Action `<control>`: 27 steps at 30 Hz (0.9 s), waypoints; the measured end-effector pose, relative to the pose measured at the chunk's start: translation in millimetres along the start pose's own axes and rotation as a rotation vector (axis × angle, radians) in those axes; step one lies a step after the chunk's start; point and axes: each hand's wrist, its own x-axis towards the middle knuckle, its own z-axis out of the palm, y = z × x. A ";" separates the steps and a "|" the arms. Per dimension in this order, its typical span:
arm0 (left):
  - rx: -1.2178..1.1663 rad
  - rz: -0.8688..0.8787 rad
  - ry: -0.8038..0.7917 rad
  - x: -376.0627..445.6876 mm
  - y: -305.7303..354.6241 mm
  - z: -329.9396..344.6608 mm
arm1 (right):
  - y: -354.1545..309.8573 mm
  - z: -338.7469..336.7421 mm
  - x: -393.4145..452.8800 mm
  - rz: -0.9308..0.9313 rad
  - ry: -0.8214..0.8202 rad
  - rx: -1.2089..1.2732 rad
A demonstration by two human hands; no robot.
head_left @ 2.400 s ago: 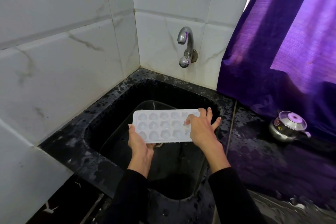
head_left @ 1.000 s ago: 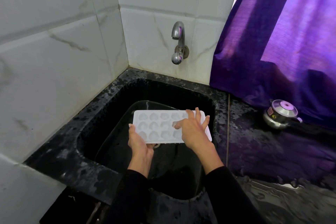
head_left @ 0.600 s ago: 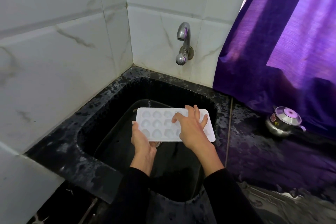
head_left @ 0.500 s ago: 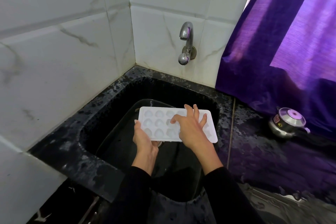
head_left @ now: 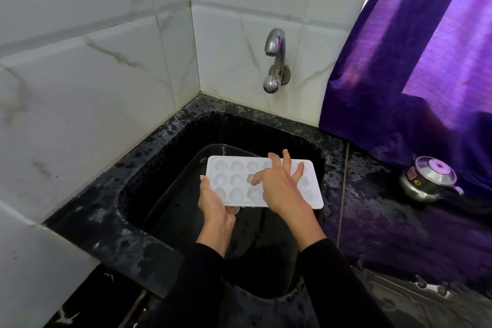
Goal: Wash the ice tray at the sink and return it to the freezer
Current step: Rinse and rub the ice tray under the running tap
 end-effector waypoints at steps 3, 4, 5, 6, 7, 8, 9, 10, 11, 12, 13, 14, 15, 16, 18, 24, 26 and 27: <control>-0.002 -0.003 -0.002 0.3 -0.5 1.8 | -4.5 -0.3 0.3 0.001 0.018 -0.024; -0.005 -0.005 -0.001 0.2 0.1 2.2 | -6.0 0.3 0.1 -0.003 0.019 -0.027; -0.006 -0.005 0.002 0.8 0.9 2.4 | -7.0 1.6 0.0 -0.006 0.015 -0.032; -0.005 -0.004 0.006 1.0 1.6 2.1 | -7.3 2.3 -0.1 -0.009 0.009 -0.035; -0.003 -0.003 0.008 1.3 2.0 1.7 | -7.3 2.6 -0.3 -0.011 0.005 -0.036; -0.001 -0.003 0.010 1.4 2.4 1.0 | -6.9 2.2 -0.4 -0.012 0.001 -0.035; 0.001 -0.001 0.010 1.8 2.7 0.4 | -6.7 1.1 -0.2 -0.009 -0.003 -0.030; 0.003 0.001 0.011 2.1 3.3 0.3 | -6.6 0.0 -0.1 -0.002 -0.010 -0.024; 0.005 0.002 0.012 2.4 3.6 0.6 | -6.7 -1.4 -0.1 0.006 -0.015 -0.019; 0.004 0.000 0.011 2.7 4.1 1.1 | -7.3 -2.3 0.1 0.011 -0.016 -0.019; 0.002 -0.001 0.008 3.5 4.4 1.4 | -8.5 -2.5 0.4 0.010 -0.010 -0.024; -0.002 -0.001 0.006 3.8 4.8 1.7 | -10.0 -2.3 0.3 0.004 0.001 -0.030; -0.006 -0.003 0.005 4.4 4.9 1.8 | -11.6 -1.4 0.1 -0.004 0.011 -0.037; -0.009 -0.005 0.003 4.8 5.1 1.6 | -13.0 -0.4 -0.3 -0.014 0.017 -0.044; -0.009 -0.004 0.004 6.3 4.9 0.9 | -14.3 1.6 -1.2 -0.028 0.020 -0.058; 0.002 -0.011 0.022 7.3 4.0 -0.8 | -10.8 3.0 0.1 -0.018 -0.006 -0.045; 0.000 -0.014 0.021 7.7 3.3 -0.5 | -10.7 1.2 0.2 -0.011 -0.003 -0.039; -0.004 -0.015 0.016 7.7 3.2 0.0 | -10.8 0.2 0.0 -0.006 0.009 -0.031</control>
